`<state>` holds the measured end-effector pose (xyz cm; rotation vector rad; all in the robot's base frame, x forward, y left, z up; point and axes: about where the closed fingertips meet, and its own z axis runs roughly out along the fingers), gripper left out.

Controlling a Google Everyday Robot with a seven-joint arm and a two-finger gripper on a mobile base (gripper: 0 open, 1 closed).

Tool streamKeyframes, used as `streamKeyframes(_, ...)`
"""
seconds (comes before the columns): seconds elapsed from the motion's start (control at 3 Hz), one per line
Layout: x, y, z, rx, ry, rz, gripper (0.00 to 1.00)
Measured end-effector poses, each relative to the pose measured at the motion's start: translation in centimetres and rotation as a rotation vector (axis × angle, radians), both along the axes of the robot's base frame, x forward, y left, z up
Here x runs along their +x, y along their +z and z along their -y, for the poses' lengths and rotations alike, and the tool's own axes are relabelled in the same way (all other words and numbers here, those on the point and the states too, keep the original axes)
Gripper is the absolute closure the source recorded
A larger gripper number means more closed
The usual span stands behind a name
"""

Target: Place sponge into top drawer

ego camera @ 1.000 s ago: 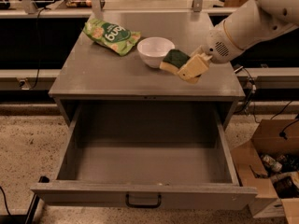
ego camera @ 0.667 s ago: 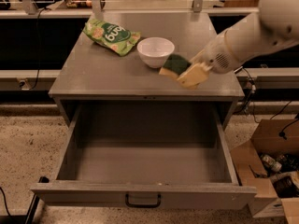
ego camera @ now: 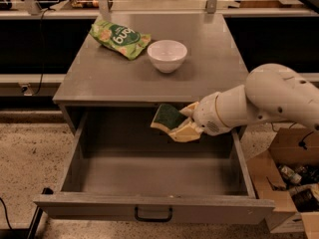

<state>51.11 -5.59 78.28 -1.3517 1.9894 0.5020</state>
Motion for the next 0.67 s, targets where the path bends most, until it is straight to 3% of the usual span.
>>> streamKeyframes(0.33,0.1,0.1,0.0,0.001,0.0,0.002,1.0)
streamKeyframes(0.67,-1.4,-4.3,-0.4,-0.006,0.014,-0.021,1.0)
